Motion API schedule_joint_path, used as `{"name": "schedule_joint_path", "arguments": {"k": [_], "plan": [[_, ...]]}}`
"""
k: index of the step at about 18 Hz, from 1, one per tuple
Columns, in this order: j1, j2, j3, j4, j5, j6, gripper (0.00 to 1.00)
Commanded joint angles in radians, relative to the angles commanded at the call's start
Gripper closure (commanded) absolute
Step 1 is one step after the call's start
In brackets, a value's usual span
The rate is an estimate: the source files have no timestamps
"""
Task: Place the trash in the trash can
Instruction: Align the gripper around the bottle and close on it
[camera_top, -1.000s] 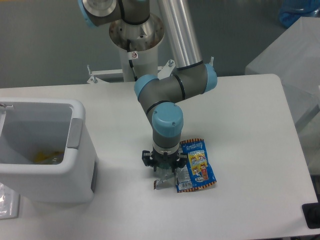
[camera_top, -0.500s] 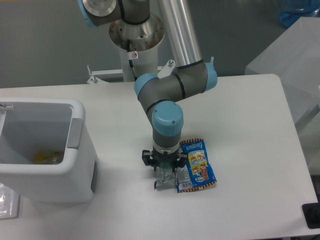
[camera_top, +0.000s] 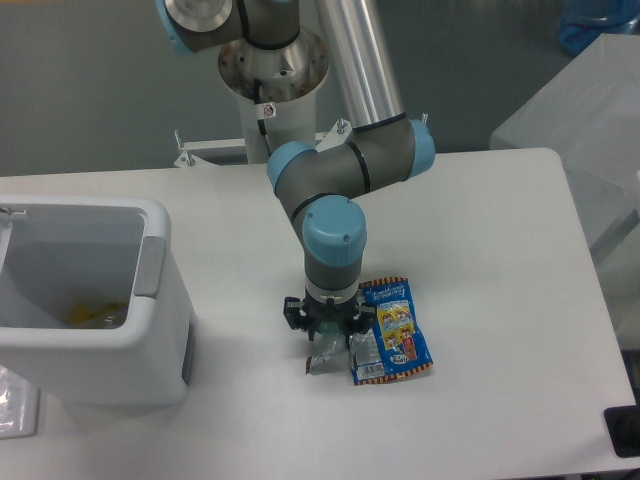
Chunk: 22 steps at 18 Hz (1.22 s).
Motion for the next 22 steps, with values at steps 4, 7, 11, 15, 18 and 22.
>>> {"name": "schedule_joint_path", "arguments": {"k": [4, 7, 11, 15, 18, 22], "plan": [[-0.002, 0.000, 0.000, 0.000, 0.000, 0.000, 0.40], [-0.002, 0.002, 0.000, 0.000, 0.000, 0.000, 0.40], [-0.002, 0.009, -0.006, 0.000, 0.000, 0.000, 0.42], [-0.002, 0.014, -0.006, 0.000, -0.002, 0.002, 0.42], [-0.002, 0.031, -0.006, 0.000, -0.002, 0.002, 0.42], [0.000, 0.078, 0.003, -0.006, -0.011, 0.017, 0.42]]}}
